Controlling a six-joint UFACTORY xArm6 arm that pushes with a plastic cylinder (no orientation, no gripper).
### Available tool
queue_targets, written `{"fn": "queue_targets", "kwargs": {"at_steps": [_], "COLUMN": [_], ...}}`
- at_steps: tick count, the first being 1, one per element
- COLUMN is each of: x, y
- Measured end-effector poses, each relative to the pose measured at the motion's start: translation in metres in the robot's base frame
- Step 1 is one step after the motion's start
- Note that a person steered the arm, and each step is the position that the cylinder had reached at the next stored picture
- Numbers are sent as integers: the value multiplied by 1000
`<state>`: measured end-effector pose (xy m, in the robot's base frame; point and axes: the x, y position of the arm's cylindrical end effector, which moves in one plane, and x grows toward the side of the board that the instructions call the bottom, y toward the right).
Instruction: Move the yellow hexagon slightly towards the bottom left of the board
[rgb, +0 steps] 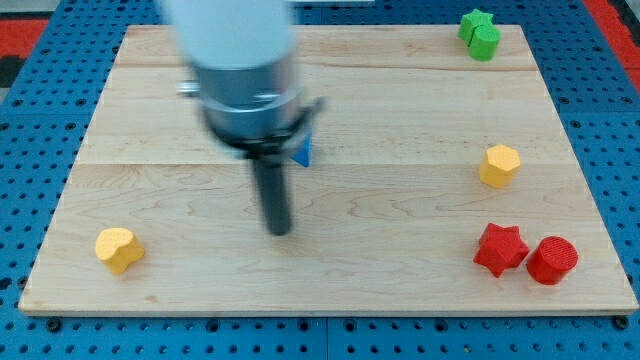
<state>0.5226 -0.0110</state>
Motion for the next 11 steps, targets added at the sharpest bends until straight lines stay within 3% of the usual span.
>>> {"fn": "queue_targets", "kwargs": {"at_steps": [2,4,5,6,7,9,10,11], "x": [-41,-46,-76,-81,-80,-37,-2,9], "y": [201,264,269,221,133,8,-4,33]}}
